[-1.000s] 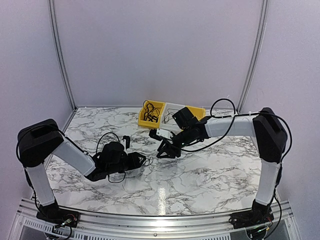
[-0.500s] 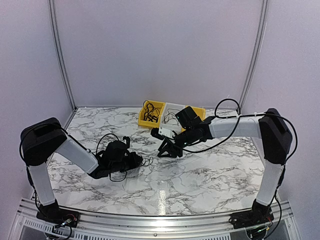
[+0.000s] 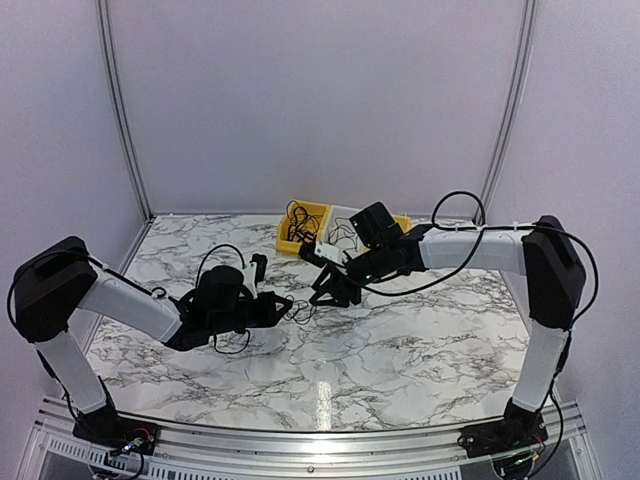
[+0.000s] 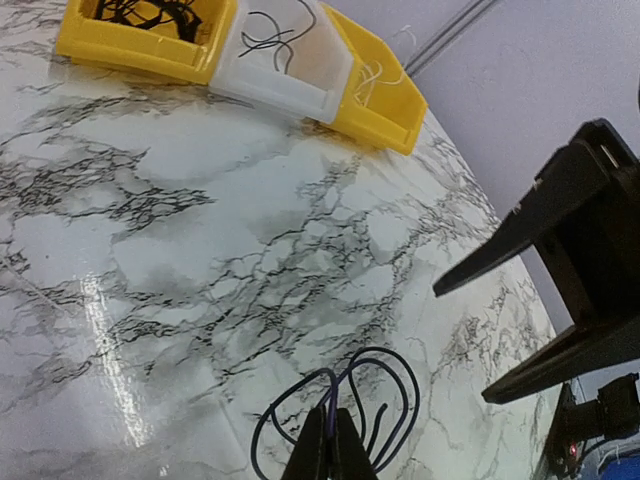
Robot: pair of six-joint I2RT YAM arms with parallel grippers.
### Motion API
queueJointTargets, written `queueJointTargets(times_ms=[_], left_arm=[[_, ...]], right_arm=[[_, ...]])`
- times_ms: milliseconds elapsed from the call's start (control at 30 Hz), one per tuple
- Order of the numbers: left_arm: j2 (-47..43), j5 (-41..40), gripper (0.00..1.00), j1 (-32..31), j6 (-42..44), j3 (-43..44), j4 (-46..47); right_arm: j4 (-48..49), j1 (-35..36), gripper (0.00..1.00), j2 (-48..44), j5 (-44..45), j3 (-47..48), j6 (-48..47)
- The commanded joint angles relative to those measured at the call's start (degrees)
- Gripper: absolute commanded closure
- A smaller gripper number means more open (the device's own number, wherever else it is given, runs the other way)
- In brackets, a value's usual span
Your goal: Untangle the cables
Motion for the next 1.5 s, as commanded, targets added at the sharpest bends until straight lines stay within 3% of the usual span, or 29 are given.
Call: queueJointTargets(times_ms=[0, 333, 967, 1133, 1300, 1467], left_arm=[[-3.07, 8.03, 1.00, -0.81, 6.43, -0.58, 1.10], [-5.11, 10.32, 1.00, -1.60, 6.95, -2.07, 5.50], [-5.09, 14.75, 1.00, -2.02, 6.13, -3.37, 12.05], [-4.81, 15.05, 1.00, -2.11, 5.95, -3.58, 12.62], [-4.58, 13.35, 0.99, -2.15, 5.74, -4.10, 12.71], [-3.78, 9.79, 0.87, -2.18, 5.22, -4.06, 12.73]], right_arm=[[1.51, -0.22, 0.56, -2.90, -1.60, 3.22, 2.96], [1.73, -0.25, 0.53, -1.53, -6.85, 1.65, 4.70], [0.63, -0.24, 0.58, 1.21, -11.03, 1.19, 1.39], [0.62, -0.23, 0.73, 1.27, -11.78, 1.21, 1.12], [0.56, -0.25, 0.99, 0.84, -12.94, 1.12, 0.86], [0.38, -0.22, 1.00, 0.08, -12.92, 1.04, 1.20]])
